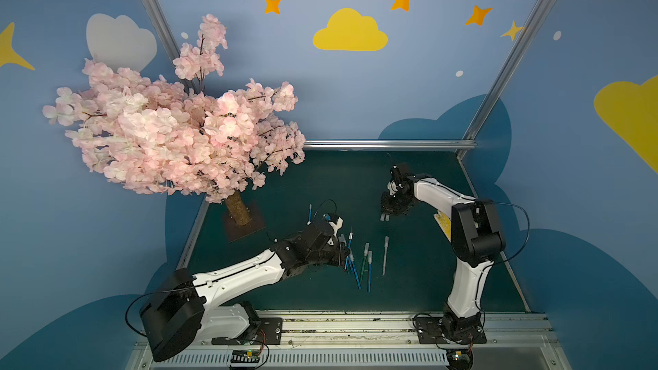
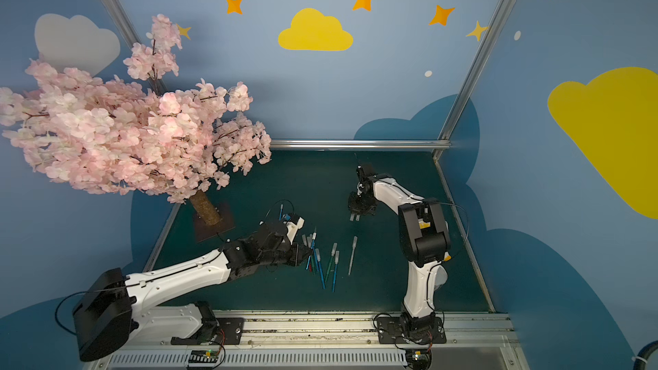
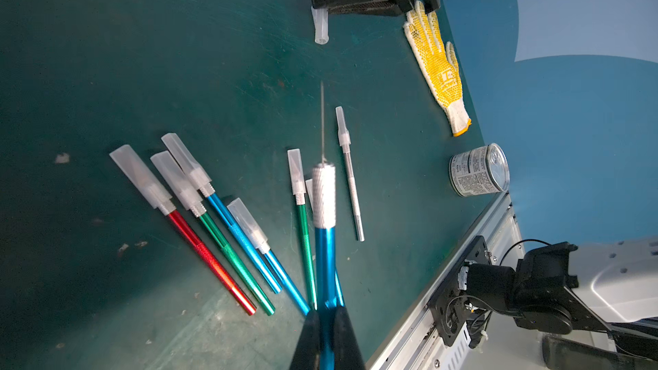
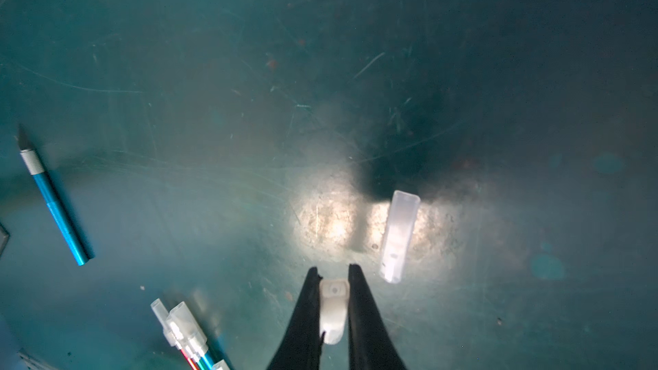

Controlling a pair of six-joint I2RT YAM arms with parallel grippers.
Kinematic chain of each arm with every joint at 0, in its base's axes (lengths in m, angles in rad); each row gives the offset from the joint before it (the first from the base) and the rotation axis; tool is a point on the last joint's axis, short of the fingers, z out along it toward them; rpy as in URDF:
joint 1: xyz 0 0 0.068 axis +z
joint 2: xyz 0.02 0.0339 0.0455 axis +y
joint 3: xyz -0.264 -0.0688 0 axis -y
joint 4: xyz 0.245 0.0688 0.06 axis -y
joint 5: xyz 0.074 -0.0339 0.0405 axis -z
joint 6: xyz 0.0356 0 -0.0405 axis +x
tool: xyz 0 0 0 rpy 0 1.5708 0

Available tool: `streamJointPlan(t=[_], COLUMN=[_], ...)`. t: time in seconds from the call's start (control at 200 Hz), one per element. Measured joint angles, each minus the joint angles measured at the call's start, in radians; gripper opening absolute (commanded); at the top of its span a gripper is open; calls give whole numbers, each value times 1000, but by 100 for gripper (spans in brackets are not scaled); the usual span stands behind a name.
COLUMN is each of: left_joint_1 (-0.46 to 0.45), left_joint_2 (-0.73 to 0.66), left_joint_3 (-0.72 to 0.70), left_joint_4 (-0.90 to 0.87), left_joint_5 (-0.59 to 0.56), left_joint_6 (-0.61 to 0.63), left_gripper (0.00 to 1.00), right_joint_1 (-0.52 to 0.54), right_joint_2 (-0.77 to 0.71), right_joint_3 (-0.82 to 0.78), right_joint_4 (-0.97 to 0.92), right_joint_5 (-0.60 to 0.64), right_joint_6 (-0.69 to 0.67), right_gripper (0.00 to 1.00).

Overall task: Remove protective caps from carving knives
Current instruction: Place the protective sleeve at the center of the board.

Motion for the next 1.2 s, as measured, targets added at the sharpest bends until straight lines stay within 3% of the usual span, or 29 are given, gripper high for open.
streamJointPlan(t=[1.041,1.201], left_joint_1=[34,36], left_joint_2=[-62,-66], left_joint_3=[-18,-23], left_joint_4=[-34,-41], left_joint_5=[0,-4], left_joint_6=[11,12], left_gripper=[8,8], right_joint_1=[16,16], right_joint_2=[66,66], right_joint_3=[39,58], right_joint_4=[-37,-44], right_joint_5=[52,60], right_joint_6=[9,8], right_gripper=[0,7])
